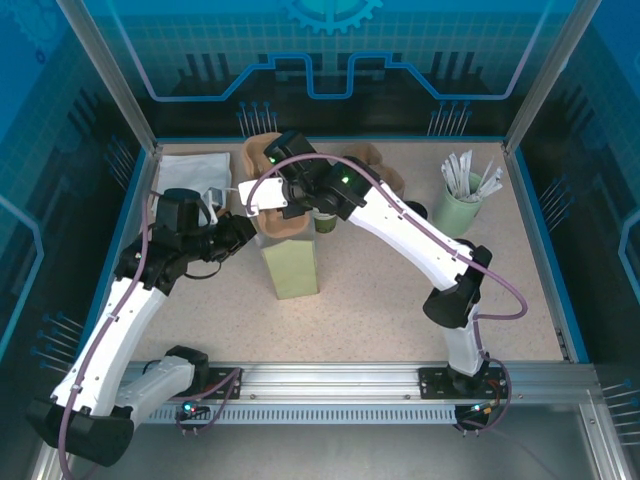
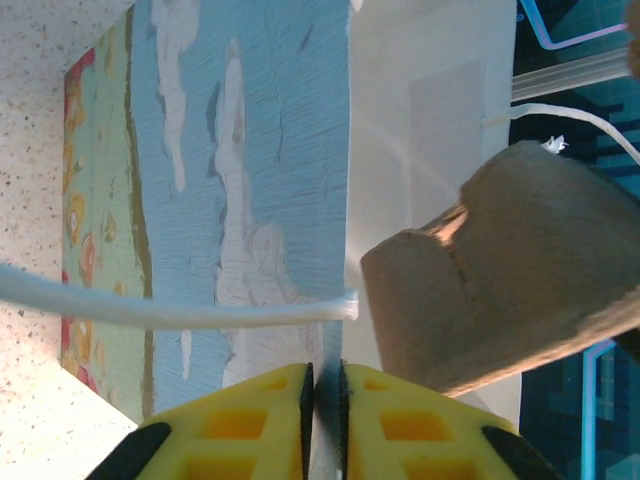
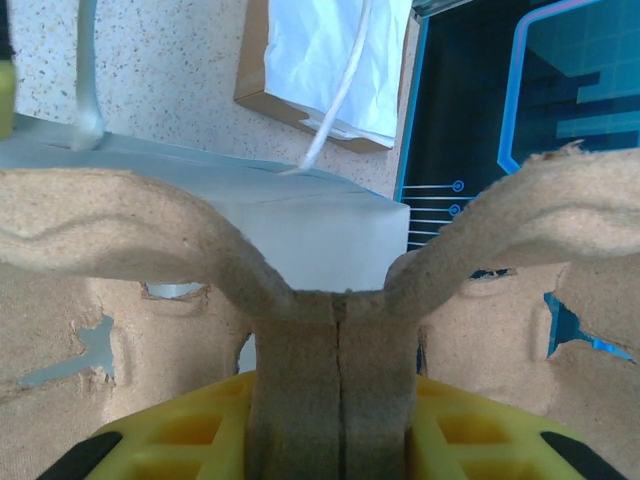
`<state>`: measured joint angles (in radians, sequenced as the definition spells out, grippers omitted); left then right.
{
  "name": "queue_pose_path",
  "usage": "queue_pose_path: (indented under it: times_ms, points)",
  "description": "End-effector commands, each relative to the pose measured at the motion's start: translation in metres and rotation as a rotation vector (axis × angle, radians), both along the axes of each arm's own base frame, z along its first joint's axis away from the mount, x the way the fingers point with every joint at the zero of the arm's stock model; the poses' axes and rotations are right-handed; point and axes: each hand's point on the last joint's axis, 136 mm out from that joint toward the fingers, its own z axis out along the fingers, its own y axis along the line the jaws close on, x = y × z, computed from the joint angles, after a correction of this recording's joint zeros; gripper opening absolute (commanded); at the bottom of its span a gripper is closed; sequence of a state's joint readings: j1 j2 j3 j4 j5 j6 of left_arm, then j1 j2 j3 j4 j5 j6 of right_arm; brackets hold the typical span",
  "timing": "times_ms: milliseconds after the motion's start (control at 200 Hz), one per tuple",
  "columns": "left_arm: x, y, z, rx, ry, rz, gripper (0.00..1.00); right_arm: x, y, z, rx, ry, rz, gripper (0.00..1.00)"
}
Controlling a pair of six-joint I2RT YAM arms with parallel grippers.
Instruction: Pack the takeout coffee
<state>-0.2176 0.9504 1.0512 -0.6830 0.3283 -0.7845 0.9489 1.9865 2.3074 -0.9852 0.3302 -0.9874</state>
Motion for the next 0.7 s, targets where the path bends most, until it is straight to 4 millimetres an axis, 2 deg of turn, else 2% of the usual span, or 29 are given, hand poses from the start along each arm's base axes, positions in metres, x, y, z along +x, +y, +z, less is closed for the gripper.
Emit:
queue_pose_path:
  times_ms: [0, 295, 580, 695]
  points:
    - [0.002, -0.001, -0.001, -0.011, -0.001, -0.01, 0.12, -0.006, 0.004, -0.004, -0.034, -0.021, 0.023, 0.33]
    - [0.002, 0.0, -0.004, -0.009, 0.003, -0.007, 0.04, -0.019, 0.001, -0.025, -0.087, 0.054, 0.056, 0.32]
    - [0.0, -0.003, -0.001, -0.024, -0.011, -0.024, 0.0, -0.043, -0.003, -0.056, -0.134, 0.216, 0.089, 0.32]
    - [-0.001, -0.005, 0.002, -0.027, -0.018, -0.04, 0.0, -0.046, -0.004, -0.066, -0.142, 0.272, 0.072, 0.32]
